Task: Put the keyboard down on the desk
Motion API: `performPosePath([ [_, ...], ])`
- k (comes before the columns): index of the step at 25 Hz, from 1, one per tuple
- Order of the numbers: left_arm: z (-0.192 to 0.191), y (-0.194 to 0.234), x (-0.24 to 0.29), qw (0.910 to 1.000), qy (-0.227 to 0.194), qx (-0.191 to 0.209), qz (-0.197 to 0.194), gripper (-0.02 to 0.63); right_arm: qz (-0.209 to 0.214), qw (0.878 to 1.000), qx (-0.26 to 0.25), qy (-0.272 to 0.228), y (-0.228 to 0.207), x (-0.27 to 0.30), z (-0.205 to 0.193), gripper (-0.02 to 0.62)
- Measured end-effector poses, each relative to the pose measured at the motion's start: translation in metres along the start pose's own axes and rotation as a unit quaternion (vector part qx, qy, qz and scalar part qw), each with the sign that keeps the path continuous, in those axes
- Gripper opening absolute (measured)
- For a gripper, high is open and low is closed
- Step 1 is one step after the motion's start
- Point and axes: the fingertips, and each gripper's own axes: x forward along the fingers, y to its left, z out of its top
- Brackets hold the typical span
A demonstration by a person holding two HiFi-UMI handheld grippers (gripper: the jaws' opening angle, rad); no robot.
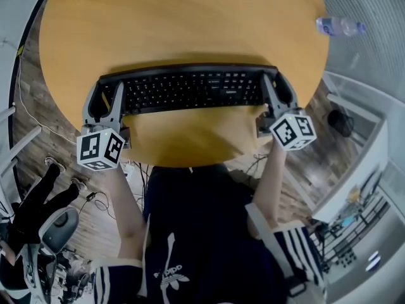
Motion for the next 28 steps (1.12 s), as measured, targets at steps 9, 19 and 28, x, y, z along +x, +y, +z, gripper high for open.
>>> performPosePath([
  [9,-0.007,0.005,0.016,0.9997,0.022,-0.002,0.005,0.245,-0.019,0.999,0.024,0.020,-0.011,0.012,-0.011,0.178],
  [19,-0.020,0.008,0.031,0.9992,0.038,-0.005,0.012,0.245,-0.033,0.998,0.031,0.049,-0.023,0.026,-0.025,0.178],
  [28,-0.027,0.009,0.036,0.9968,0.077,-0.008,0.020,0.245,-0.042,0.996,0.022,0.071,-0.026,0.030,-0.030,0.178],
])
